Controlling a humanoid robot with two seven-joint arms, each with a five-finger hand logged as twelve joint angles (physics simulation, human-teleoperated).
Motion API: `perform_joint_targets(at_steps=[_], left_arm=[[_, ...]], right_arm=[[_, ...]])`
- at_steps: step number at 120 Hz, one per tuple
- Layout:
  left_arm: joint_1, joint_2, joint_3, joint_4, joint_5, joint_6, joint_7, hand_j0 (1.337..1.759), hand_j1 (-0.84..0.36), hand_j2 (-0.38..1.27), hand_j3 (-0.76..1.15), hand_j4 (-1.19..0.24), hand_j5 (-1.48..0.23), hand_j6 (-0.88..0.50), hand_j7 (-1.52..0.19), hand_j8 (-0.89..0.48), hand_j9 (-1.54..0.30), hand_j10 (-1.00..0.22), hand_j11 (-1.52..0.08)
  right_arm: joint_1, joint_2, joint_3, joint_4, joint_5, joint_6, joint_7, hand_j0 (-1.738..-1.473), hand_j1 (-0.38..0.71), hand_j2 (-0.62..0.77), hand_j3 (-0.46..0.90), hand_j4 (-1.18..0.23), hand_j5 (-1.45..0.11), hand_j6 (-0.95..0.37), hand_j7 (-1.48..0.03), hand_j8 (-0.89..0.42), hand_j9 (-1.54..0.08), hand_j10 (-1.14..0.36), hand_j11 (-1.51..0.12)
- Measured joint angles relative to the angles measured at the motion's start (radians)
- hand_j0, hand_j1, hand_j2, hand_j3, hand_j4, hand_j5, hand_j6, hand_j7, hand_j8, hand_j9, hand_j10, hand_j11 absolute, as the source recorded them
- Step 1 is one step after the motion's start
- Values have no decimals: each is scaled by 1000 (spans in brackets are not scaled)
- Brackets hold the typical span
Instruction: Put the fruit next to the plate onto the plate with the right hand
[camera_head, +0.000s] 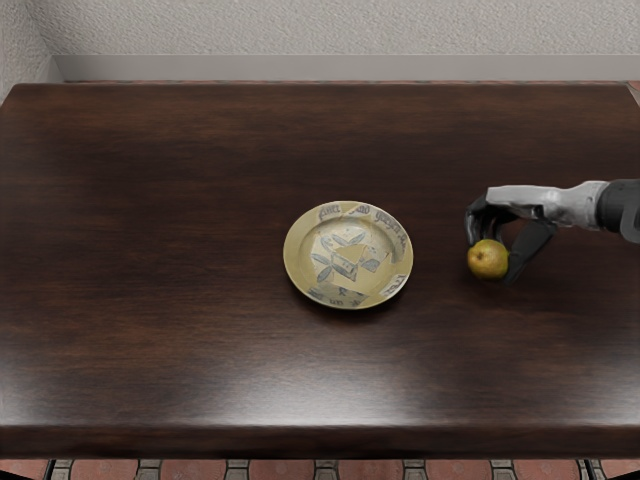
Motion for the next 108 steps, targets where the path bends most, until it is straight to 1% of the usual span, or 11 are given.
perform_joint_targets(at_steps=[20,34,41,55,67,68,70,82,86,93,108], left_arm=[[1,0,0,0,0,0,0,1658,325,4,0,-21,-26,-21,-26,-21,-26,-21,-26],[1,0,0,0,0,0,0,1658,325,4,0,-21,-27,-21,-26,-21,-26,-21,-26],[0,0,0,0,0,0,0,1658,325,4,0,-21,-27,-21,-26,-21,-26,-21,-26],[0,0,0,0,0,0,0,1658,325,4,0,-21,-27,-21,-26,-21,-26,-21,-26],[0,0,0,0,0,0,0,1658,325,4,0,-21,-26,-21,-26,-21,-26,-21,-26],[0,0,0,0,0,0,0,1658,325,4,0,-21,-26,-21,-26,-21,-26,-21,-26],[1,0,0,0,0,0,0,1658,325,4,0,-21,-26,-21,-26,-21,-26,-21,-26],[0,0,0,0,0,0,0,1658,325,4,0,-21,-26,-21,-26,-21,-26,-21,-26],[0,0,0,0,0,0,0,1658,325,4,0,-21,-26,-21,-26,-21,-26,-21,-26],[0,0,0,0,0,0,0,1658,325,4,0,-21,-26,-21,-26,-21,-26,-21,-26],[1,0,0,0,0,0,0,1658,325,4,0,-21,-27,-21,-26,-21,-26,-21,-26]], right_arm=[[42,8,0,5,98,34,-22,-1654,141,326,0,-661,-1186,-484,-1116,-481,-1157,-627,-1149],[78,63,2,7,140,54,-68,-1654,134,343,0,-701,-1174,-476,-1117,-511,-1151,-655,-1143],[94,89,3,7,154,59,-83,-1654,186,457,0,-724,-1169,-488,-1117,-506,-1146,-702,-1140],[124,140,3,6,177,62,-115,-1656,258,580,1,-769,-1175,-452,-1117,-481,-1149,-740,-1149],[147,176,4,5,201,62,-142,-1657,267,579,0,-794,-1174,-453,-1117,-483,-1149,-780,-1151],[149,179,4,5,202,62,-144,-1657,269,571,0,-799,-1167,-452,-1117,-529,-1150,-782,-1152],[153,186,4,5,204,62,-148,-1657,276,604,1,-799,-1174,-449,-1117,-479,-1152,-786,-1154],[165,215,4,3,211,62,-172,-1658,312,555,1,-797,-1173,-423,-1105,-442,-1145,-796,-1149],[167,220,4,2,216,60,-177,-1658,301,453,0,-758,-1101,-431,-1044,-457,-1077,-757,-1080],[168,222,3,0,254,55,-189,-1658,210,329,0,-629,-905,-383,-861,-402,-887,-628,-889],[169,218,3,-7,306,52,-217,-1658,-36,177,0,-350,-502,-217,-479,-228,-492,-350,-494]])
